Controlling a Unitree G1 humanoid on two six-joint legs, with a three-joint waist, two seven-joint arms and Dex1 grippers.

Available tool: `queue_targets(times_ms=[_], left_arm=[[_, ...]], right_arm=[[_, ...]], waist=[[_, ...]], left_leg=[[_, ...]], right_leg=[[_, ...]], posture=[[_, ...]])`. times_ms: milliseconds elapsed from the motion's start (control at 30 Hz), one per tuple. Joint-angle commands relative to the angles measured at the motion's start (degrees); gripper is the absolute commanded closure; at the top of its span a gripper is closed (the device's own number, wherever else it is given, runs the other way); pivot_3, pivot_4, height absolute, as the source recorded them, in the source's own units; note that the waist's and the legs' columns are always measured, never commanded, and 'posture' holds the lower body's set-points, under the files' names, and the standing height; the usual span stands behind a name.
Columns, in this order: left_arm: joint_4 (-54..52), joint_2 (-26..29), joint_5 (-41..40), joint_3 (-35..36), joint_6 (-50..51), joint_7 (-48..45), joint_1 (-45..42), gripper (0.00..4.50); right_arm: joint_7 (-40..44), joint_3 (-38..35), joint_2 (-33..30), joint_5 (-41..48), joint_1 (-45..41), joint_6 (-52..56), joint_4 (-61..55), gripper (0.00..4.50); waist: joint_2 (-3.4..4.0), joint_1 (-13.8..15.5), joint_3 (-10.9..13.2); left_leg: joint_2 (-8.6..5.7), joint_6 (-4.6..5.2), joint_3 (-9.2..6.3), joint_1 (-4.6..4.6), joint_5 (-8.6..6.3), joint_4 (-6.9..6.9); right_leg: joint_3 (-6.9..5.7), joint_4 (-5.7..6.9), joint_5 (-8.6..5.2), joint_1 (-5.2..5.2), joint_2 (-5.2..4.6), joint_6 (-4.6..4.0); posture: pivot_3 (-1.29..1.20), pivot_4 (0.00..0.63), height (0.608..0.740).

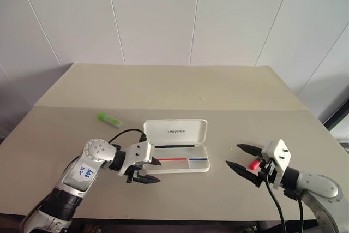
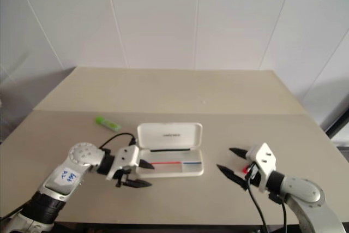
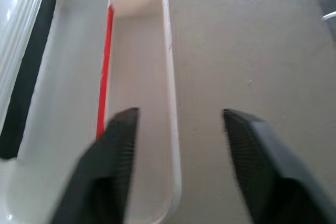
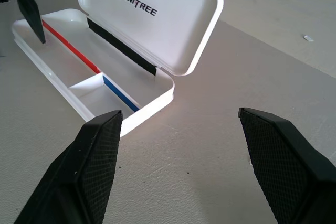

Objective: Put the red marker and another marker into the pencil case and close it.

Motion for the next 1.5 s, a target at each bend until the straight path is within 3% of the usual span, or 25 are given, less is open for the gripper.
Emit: queue_targets(times_ms=[33,100,300,400,900,1167,1500], left_arm=[[-4.3,0.6,-2.9,1.2,1.3,0.2,0.6,0.43],[-6.0,1.1,-4.0,1.4,2.4,-0.1,1.1,0.04],[-9.6,2.4,-8.1,3.5,5.2,0.5,2.3,0.04],[-9.0,1.8,-10.9,6.1,3.5,0.9,2.3,0.04],[6.1,-1.1,-14.0,10.9,-9.2,0.6,-3.9,0.04],[6.9,-3.0,-19.5,14.1,-11.1,-0.9,-3.6,0.04],[4.5,0.9,-21.7,17.0,-9.2,-1.4,1.0,0.04]], right_arm=[[-0.1,-1.8,-0.7,1.0,0.1,-0.1,-2.0,0.0],[-0.2,-2.0,-0.7,1.0,0.3,0.0,-2.2,0.0],[-4.8,-2.5,0.8,-0.1,1.6,1.2,-3.7,0.0],[-11.4,-2.3,3.9,-1.7,2.1,2.8,-5.4,0.0],[-40.4,-4.7,15.5,-16.5,-0.1,11.7,-5.9,0.0],[-46.3,-4.6,21.4,-16.7,-4.6,17.5,-4.6,0.0],[-52.0,-5.5,26.0,-17.7,-6.3,25.5,-3.6,0.0]], waist=[[0.0,0.0,0.0],[0.0,0.0,0.0],[0.01,0.0,0.0],[0.01,0.0,0.0],[0.03,0.0,0.0],[0.04,-0.1,0.0],[0.07,-0.1,0.0]], left_leg=[[0.0,0.0,0.0,0.0,0.0,0.0],[0.0,0.0,0.0,0.0,0.0,0.0],[0.02,0.0,0.0,0.0,0.0,-0.01],[0.03,0.0,-0.01,0.0,0.0,0.0],[0.0,-0.01,0.0,0.02,0.0,-0.09],[0.02,-0.02,-0.02,0.03,0.01,-0.35],[0.05,-0.03,-0.01,0.1,0.01,-0.73]], right_leg=[[0.0,0.0,0.0,0.0,0.0,0.0],[0.0,-0.01,0.0,0.0,0.0,0.0],[0.0,0.0,-0.02,0.0,0.01,-0.03],[-0.01,0.0,-0.28,0.0,0.01,-0.51],[-0.01,-0.01,-0.28,-0.04,-0.02,-0.52],[-0.03,0.03,-0.13,-0.16,-0.01,-0.23],[-0.06,0.02,-0.2,-0.28,-0.02,-0.33]], posture=[[0.0,0.15,0.74],[0.0,0.15,0.74],[0.0,0.15,0.74],[0.0,0.15,0.74],[0.0,0.15,0.74],[0.0,0.15,0.74],[0.0,0.15,0.74]])
